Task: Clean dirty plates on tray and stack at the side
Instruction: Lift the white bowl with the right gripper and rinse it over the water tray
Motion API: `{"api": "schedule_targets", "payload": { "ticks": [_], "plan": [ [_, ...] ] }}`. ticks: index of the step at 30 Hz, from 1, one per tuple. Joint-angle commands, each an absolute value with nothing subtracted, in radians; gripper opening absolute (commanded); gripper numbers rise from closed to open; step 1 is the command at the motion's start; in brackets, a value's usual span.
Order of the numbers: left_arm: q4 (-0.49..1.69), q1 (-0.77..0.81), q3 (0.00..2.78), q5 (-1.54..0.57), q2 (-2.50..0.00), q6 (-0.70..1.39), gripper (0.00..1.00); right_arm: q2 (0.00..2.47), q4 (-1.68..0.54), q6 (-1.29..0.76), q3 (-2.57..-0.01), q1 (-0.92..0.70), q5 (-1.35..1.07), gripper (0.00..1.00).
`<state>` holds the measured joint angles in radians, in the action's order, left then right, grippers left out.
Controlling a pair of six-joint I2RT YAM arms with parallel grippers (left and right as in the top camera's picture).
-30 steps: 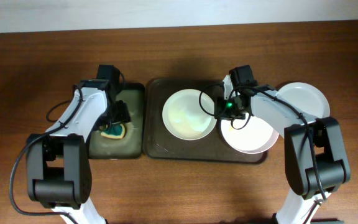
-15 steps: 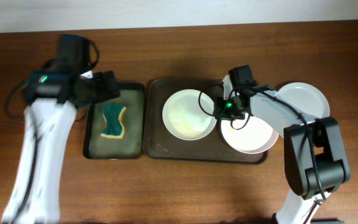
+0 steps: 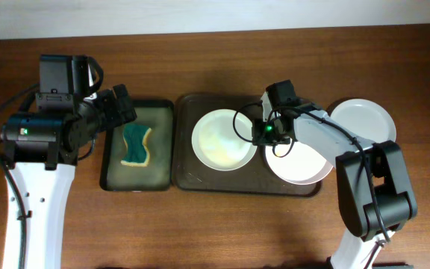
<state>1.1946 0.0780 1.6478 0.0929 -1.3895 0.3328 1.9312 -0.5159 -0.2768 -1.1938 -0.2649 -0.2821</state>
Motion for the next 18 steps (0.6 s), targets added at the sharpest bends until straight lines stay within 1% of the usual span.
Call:
{"api": "schedule_targets", "payload": {
  "ticks": [1, 8, 14, 18],
  "plan": [
    [1.199, 0.074, 1.655, 0.086, -1.38, 0.324, 1.0, 1.901, -0.559, -0.27, -1.245, -0.268, -0.347, 0.04],
    [1.199, 0.074, 1.655, 0.086, -1.38, 0.324, 1.0, 1.839, -0.751, -0.27, -1.439, -0.268, -0.359, 0.04],
    [1.199, 0.074, 1.655, 0.086, -1.38, 0.324, 1.0, 1.839, -0.794, -0.274, -1.496, -0.27, -0.358, 0.04],
    [1.199, 0.074, 1.655, 0.086, -1.38, 0.324, 1.0, 1.839, -0.794, -0.328, -1.512, -0.306, -0.314, 0.04]
  ]
}}
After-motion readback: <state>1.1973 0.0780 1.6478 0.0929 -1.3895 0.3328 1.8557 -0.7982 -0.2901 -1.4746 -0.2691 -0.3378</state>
